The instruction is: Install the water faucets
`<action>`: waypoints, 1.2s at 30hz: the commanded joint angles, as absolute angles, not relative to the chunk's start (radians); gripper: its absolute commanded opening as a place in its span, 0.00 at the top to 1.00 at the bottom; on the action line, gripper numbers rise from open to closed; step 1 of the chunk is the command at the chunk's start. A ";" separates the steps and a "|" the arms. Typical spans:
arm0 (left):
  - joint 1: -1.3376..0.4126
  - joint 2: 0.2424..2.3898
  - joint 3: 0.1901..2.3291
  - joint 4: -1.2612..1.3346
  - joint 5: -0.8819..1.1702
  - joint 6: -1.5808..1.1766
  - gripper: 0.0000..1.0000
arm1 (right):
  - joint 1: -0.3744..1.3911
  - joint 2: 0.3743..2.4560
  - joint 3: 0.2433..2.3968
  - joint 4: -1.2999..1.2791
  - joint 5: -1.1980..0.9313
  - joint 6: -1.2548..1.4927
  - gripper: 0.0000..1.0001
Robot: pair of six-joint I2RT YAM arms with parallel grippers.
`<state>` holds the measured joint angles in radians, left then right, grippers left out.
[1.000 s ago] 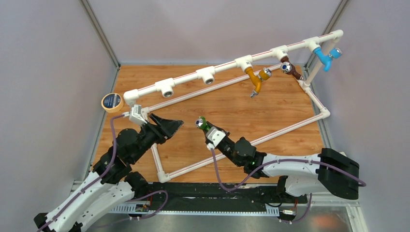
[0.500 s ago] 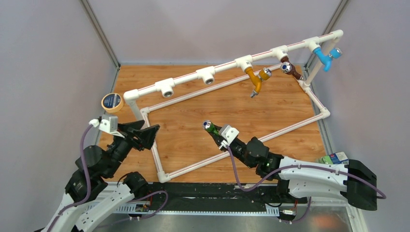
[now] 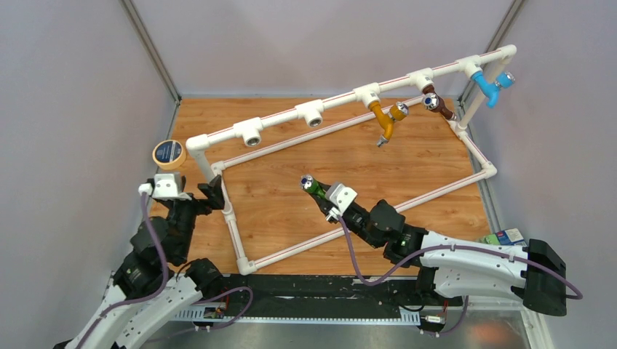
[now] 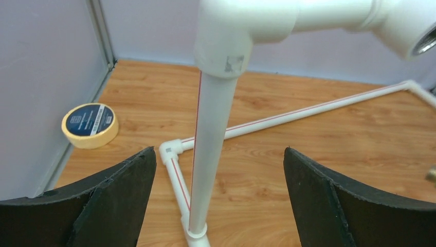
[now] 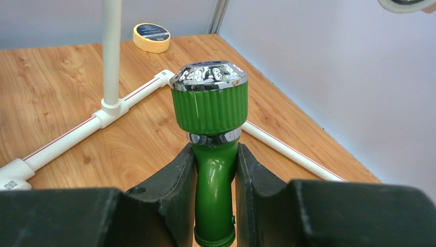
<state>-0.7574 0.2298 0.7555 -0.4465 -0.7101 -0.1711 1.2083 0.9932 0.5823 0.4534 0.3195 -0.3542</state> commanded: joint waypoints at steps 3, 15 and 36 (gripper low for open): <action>-0.755 0.299 0.620 -0.111 -0.802 -0.009 0.00 | 1.210 0.966 0.591 0.578 0.247 -0.455 1.00; -0.318 0.416 0.503 0.126 -0.465 -0.126 0.03 | 1.210 0.970 0.607 0.641 0.250 -0.584 1.00; -0.238 0.411 0.584 -0.104 -0.167 -0.170 1.00 | 1.255 1.046 0.615 0.889 0.420 -1.204 1.00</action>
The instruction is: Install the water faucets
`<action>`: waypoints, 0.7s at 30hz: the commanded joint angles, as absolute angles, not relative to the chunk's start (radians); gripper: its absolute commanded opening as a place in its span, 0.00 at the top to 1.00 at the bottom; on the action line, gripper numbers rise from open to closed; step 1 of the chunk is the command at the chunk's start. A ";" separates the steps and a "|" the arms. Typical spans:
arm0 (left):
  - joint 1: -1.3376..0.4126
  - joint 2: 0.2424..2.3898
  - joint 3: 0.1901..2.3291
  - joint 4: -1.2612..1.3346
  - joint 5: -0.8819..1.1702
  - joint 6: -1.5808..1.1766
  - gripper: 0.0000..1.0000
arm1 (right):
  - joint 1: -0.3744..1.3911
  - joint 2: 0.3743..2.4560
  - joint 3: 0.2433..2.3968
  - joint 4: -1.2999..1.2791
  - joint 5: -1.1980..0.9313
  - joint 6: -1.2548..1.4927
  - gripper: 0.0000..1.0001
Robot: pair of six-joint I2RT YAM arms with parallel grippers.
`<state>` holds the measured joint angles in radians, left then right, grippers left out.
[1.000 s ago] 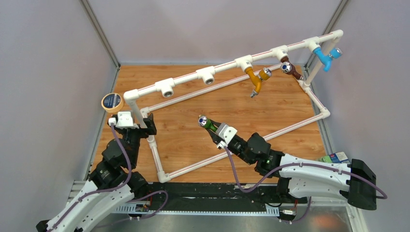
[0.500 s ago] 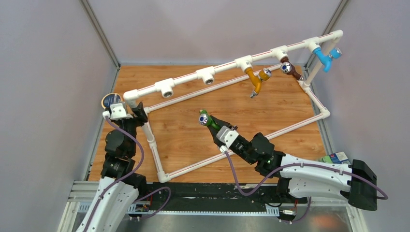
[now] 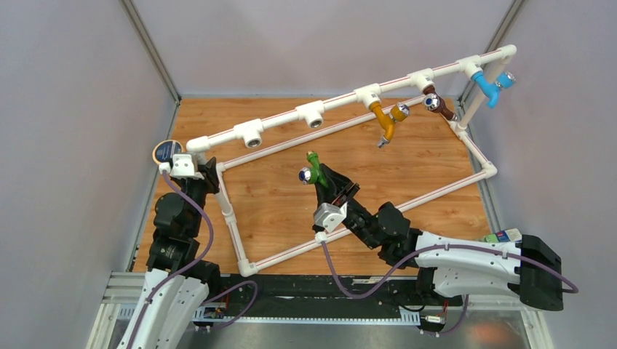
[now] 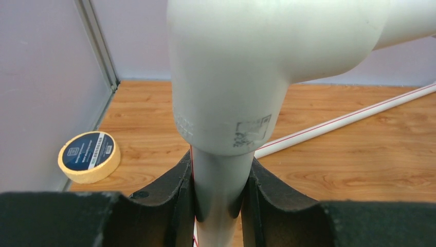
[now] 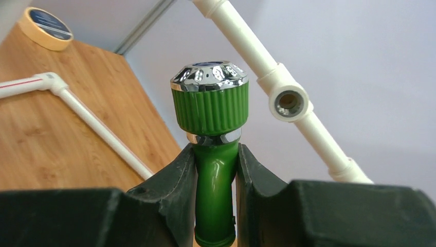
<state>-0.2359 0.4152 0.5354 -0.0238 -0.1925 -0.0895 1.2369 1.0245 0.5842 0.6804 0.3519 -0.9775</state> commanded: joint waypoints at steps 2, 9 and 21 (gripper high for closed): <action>-0.239 0.414 0.577 -0.104 -0.173 -0.160 1.00 | 1.267 1.081 0.617 0.962 0.387 -1.281 1.00; -0.241 0.429 0.574 -0.094 -0.173 -0.158 1.00 | 1.330 1.262 0.710 1.074 0.313 -1.511 1.00; -0.298 0.442 0.568 -0.089 -0.175 -0.141 1.00 | 1.356 1.479 0.936 0.977 0.320 -1.660 1.00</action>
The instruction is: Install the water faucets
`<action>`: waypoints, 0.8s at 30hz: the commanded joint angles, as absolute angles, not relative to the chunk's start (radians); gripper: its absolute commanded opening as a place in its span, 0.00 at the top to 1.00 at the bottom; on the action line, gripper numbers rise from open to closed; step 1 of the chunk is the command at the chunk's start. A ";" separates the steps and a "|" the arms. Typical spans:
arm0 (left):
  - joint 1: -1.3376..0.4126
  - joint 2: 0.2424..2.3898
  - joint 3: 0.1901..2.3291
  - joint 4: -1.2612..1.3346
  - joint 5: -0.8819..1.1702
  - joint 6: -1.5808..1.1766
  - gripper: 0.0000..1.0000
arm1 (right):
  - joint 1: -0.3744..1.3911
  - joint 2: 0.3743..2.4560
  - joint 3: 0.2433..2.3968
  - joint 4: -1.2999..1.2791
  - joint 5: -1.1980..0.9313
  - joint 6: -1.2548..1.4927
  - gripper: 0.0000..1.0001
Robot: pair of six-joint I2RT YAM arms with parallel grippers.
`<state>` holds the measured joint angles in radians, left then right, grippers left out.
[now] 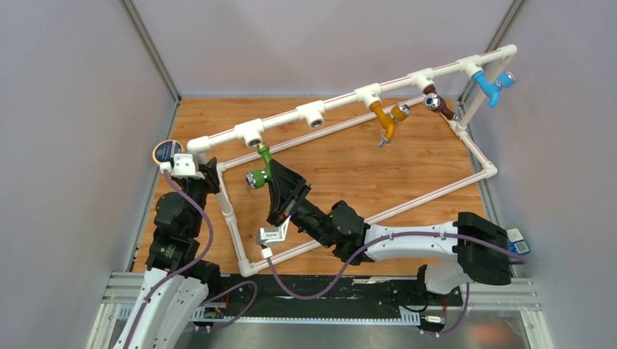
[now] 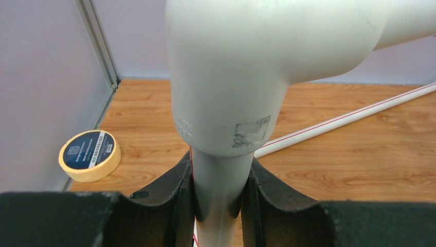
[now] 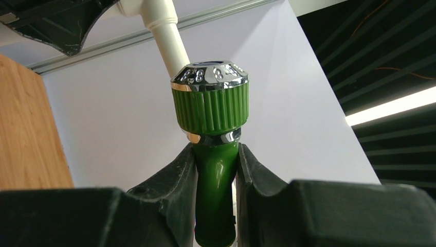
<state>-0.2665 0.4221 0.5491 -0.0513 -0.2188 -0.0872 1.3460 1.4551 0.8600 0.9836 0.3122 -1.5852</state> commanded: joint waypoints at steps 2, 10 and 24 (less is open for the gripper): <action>-0.302 0.439 0.568 -0.091 -0.178 -0.143 1.00 | 1.359 1.491 0.959 0.939 0.347 -1.661 1.00; -0.310 0.433 0.566 -0.095 -0.190 -0.143 1.00 | 1.364 1.519 1.002 0.853 0.393 -1.640 1.00; -0.347 0.442 0.566 -0.110 -0.230 -0.138 1.00 | 1.364 1.519 1.095 0.690 0.503 -1.626 1.00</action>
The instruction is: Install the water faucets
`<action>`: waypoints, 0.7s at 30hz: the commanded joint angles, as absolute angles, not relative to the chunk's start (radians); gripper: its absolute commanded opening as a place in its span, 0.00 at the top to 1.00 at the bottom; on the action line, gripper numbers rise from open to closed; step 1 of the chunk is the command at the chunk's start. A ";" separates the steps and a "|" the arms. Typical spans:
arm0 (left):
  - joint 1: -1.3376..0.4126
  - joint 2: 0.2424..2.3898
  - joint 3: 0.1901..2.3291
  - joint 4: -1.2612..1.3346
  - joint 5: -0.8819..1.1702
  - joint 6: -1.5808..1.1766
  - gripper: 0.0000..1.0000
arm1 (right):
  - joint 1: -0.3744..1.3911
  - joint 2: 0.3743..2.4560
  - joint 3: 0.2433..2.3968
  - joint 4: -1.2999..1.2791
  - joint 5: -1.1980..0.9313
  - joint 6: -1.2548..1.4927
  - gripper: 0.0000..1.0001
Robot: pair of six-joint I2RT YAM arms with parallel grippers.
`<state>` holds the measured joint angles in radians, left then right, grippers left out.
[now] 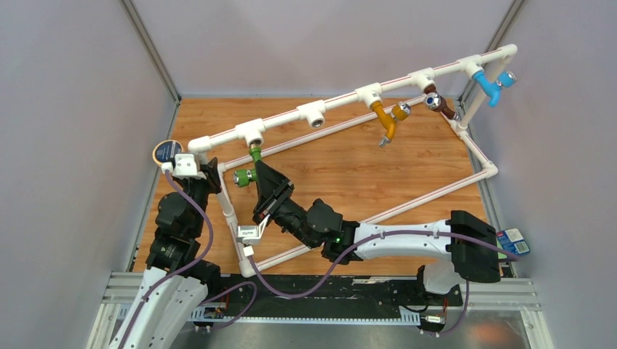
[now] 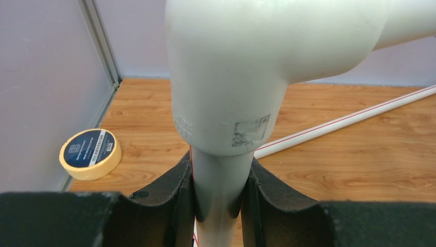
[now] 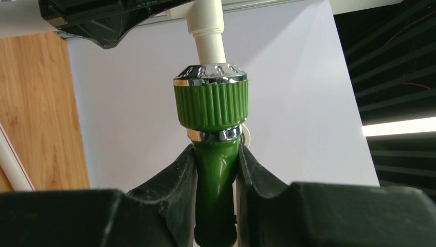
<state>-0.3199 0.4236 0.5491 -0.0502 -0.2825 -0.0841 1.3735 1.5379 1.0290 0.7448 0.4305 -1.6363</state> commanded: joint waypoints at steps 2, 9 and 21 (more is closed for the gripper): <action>-0.347 0.445 0.565 -0.113 -0.238 -0.137 1.00 | 1.364 1.508 1.092 0.675 0.515 -1.626 1.00; -0.351 0.456 0.564 -0.118 -0.264 -0.135 1.00 | 1.358 1.457 1.088 0.620 0.540 -1.609 1.00; -0.351 0.472 0.563 -0.121 -0.268 -0.127 1.00 | 1.345 1.453 1.112 0.591 0.509 -1.600 1.00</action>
